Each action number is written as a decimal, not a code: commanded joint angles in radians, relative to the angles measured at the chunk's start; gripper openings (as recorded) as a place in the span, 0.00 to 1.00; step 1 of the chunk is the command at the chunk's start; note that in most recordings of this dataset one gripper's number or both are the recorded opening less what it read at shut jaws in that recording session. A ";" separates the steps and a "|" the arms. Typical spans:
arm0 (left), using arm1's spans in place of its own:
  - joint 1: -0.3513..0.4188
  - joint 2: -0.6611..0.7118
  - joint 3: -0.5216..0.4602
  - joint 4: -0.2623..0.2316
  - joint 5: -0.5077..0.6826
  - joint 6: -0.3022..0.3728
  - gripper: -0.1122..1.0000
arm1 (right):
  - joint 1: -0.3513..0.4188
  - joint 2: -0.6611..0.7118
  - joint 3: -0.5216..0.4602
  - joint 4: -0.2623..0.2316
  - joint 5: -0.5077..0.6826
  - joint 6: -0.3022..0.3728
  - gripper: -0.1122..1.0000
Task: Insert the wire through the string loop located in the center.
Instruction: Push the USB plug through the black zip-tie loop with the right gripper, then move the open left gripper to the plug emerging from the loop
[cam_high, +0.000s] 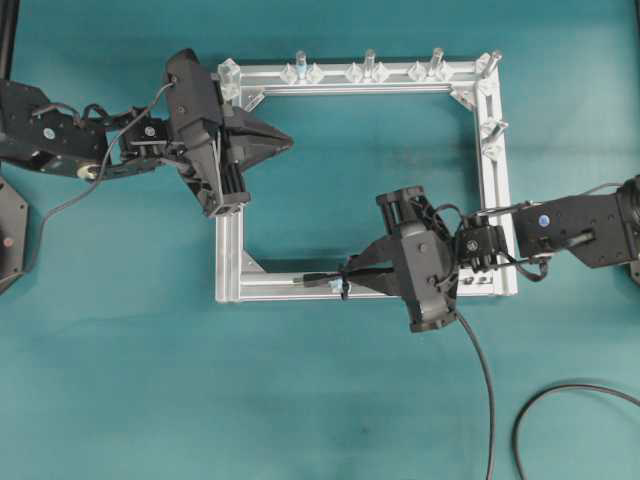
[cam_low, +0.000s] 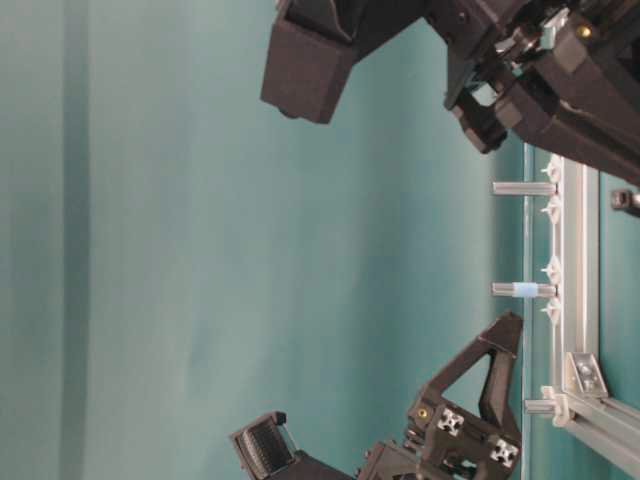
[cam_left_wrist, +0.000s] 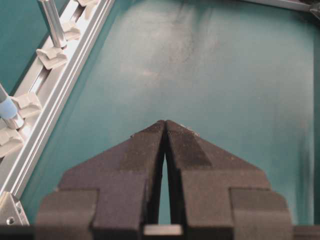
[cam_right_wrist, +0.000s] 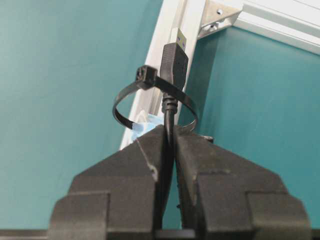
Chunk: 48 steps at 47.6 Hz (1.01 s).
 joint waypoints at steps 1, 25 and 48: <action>-0.003 -0.025 -0.006 0.003 -0.003 0.000 0.10 | -0.002 -0.014 -0.015 -0.002 -0.009 0.000 0.16; -0.064 -0.028 -0.058 0.002 0.106 -0.002 0.10 | -0.002 -0.014 -0.012 -0.003 -0.009 -0.002 0.16; -0.233 -0.028 -0.103 0.003 0.247 -0.002 0.72 | -0.002 -0.014 -0.012 -0.003 -0.011 -0.002 0.16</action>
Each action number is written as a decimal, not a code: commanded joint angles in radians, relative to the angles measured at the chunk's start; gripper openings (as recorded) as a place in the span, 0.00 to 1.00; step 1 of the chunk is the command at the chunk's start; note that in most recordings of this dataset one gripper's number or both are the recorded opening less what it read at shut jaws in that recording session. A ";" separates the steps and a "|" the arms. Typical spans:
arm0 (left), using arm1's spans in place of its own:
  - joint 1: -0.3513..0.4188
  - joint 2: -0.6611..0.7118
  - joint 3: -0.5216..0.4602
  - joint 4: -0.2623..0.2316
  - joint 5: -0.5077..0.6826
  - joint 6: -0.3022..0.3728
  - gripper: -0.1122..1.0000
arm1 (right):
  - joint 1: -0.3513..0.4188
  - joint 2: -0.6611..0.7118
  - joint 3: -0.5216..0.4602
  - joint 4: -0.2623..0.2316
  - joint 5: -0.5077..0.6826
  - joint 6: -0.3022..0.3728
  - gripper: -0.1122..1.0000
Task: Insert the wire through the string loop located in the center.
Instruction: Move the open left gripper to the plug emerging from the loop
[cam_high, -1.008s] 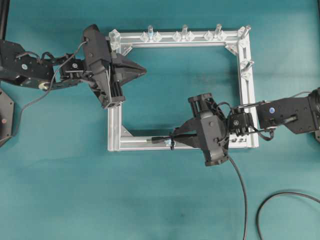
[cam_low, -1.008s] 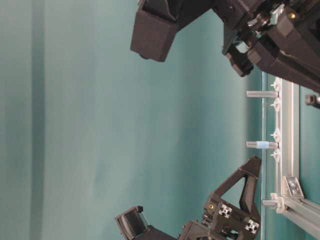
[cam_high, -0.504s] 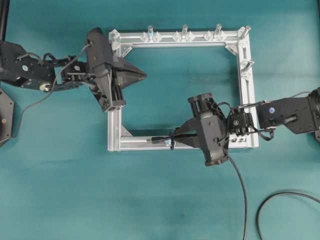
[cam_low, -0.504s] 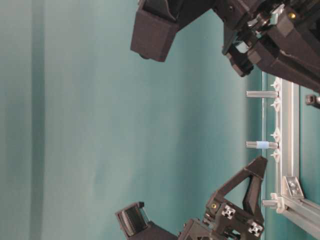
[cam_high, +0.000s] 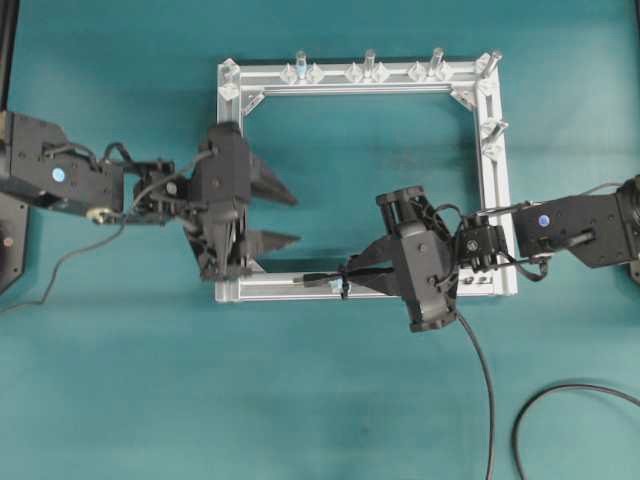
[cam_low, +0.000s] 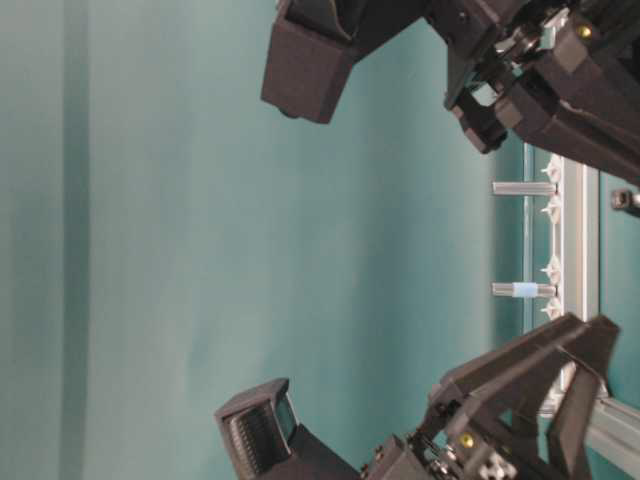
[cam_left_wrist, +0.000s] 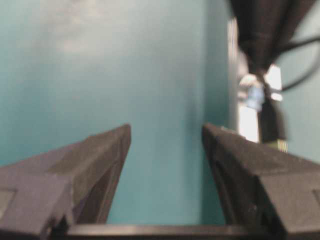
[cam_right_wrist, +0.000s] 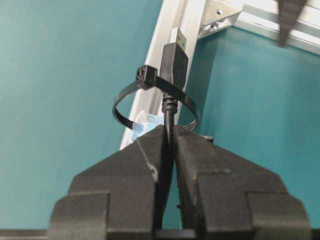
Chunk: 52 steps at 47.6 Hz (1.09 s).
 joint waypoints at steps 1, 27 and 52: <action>-0.031 -0.023 -0.023 0.002 0.008 -0.002 0.72 | -0.003 -0.014 -0.012 -0.002 -0.009 -0.002 0.16; -0.123 -0.023 -0.066 -0.002 0.060 -0.005 0.72 | -0.003 -0.014 -0.012 -0.002 -0.009 -0.002 0.16; -0.144 -0.009 -0.066 0.000 0.060 -0.064 0.72 | -0.003 -0.014 -0.012 -0.002 -0.009 -0.005 0.16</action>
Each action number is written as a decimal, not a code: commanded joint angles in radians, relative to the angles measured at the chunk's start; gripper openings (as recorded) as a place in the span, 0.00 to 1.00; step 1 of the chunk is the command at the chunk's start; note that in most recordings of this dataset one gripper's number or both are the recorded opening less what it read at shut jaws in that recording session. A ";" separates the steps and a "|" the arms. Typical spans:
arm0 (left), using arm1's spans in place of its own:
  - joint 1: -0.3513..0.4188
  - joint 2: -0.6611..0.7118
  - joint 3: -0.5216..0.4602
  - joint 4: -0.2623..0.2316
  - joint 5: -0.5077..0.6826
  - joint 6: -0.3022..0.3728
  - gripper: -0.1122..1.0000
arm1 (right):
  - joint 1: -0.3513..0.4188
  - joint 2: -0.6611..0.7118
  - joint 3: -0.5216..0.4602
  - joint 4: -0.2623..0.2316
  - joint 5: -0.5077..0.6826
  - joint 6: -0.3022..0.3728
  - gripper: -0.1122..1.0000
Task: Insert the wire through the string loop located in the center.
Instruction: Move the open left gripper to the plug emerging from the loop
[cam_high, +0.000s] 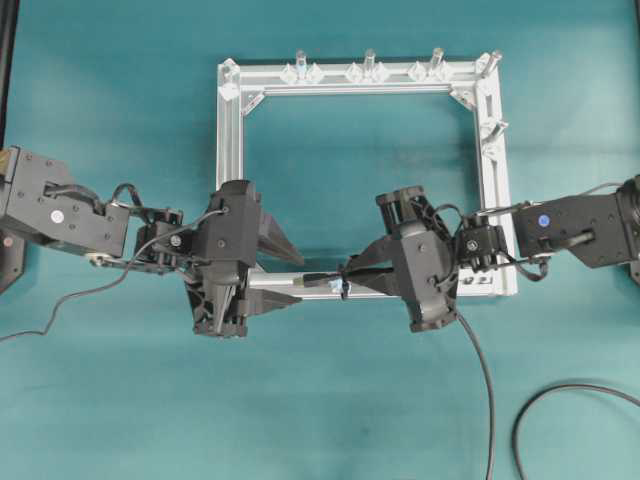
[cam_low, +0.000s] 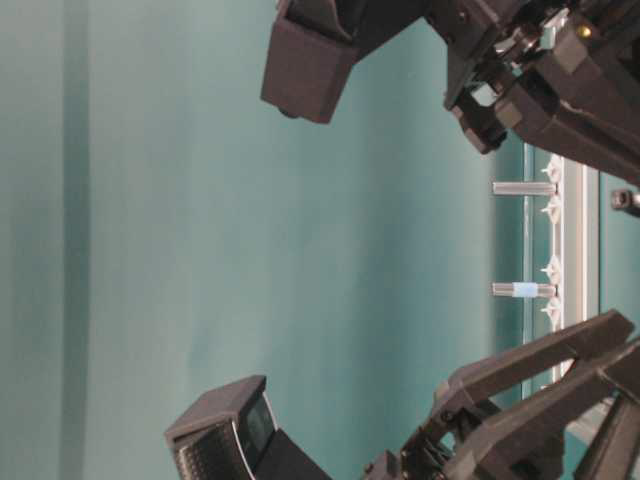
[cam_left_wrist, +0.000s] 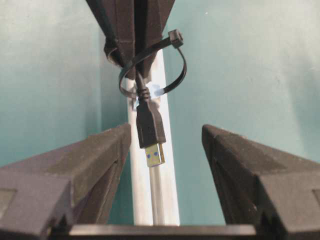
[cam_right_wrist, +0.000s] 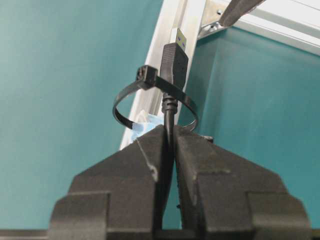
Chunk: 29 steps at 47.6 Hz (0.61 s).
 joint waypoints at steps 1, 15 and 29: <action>-0.003 -0.008 -0.020 0.000 -0.005 -0.008 0.72 | -0.002 -0.014 -0.011 -0.002 -0.009 -0.002 0.16; -0.003 0.086 -0.087 0.002 -0.011 -0.009 0.72 | -0.002 -0.014 -0.012 -0.002 -0.009 -0.002 0.16; -0.002 0.178 -0.123 0.000 -0.012 -0.009 0.72 | -0.002 -0.014 -0.012 -0.002 -0.009 -0.002 0.16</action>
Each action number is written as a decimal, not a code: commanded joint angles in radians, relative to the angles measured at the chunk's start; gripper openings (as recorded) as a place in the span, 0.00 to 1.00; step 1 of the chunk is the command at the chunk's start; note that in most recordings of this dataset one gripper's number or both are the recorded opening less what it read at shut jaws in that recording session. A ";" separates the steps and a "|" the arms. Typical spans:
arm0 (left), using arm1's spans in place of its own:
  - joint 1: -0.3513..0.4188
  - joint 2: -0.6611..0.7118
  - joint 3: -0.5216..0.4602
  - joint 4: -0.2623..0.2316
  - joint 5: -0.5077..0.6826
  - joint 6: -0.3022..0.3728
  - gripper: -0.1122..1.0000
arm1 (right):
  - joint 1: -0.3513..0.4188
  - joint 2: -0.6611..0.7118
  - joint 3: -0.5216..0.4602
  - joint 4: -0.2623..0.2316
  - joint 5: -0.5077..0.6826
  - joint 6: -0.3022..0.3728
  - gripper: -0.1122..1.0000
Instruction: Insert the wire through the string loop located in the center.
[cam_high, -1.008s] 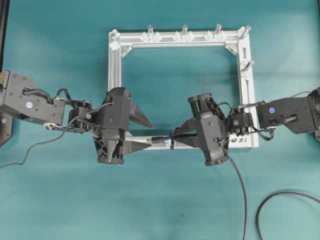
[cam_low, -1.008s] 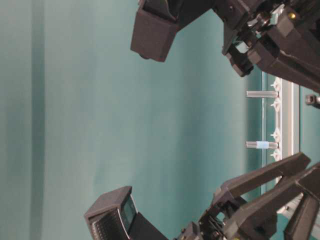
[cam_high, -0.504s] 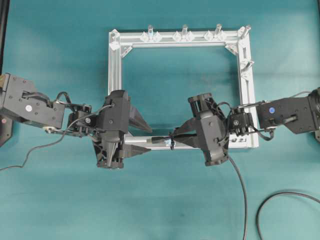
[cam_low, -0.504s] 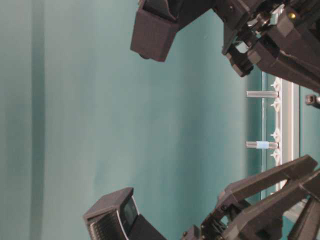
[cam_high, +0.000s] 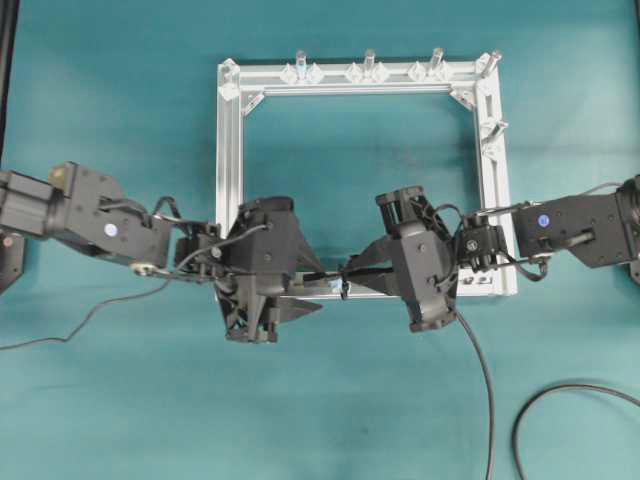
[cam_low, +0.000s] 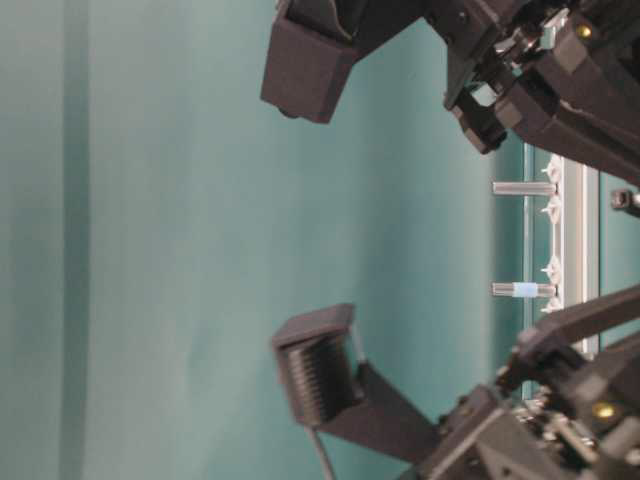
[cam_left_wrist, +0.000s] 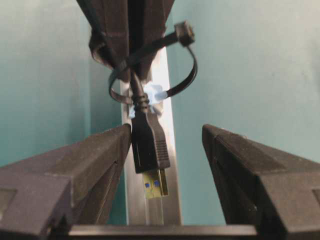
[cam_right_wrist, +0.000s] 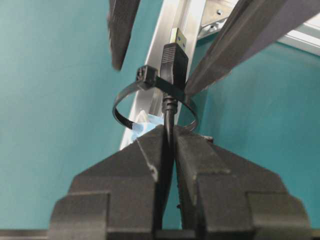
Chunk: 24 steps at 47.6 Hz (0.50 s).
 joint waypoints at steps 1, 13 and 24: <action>-0.002 0.000 -0.023 -0.002 -0.009 -0.008 0.72 | -0.002 -0.014 -0.012 -0.002 -0.008 -0.002 0.16; 0.006 -0.005 -0.021 -0.002 -0.006 -0.006 0.61 | -0.002 -0.014 -0.012 -0.002 -0.008 -0.002 0.16; 0.008 -0.034 -0.018 0.000 -0.006 -0.005 0.26 | -0.002 -0.014 -0.011 -0.002 -0.008 -0.002 0.16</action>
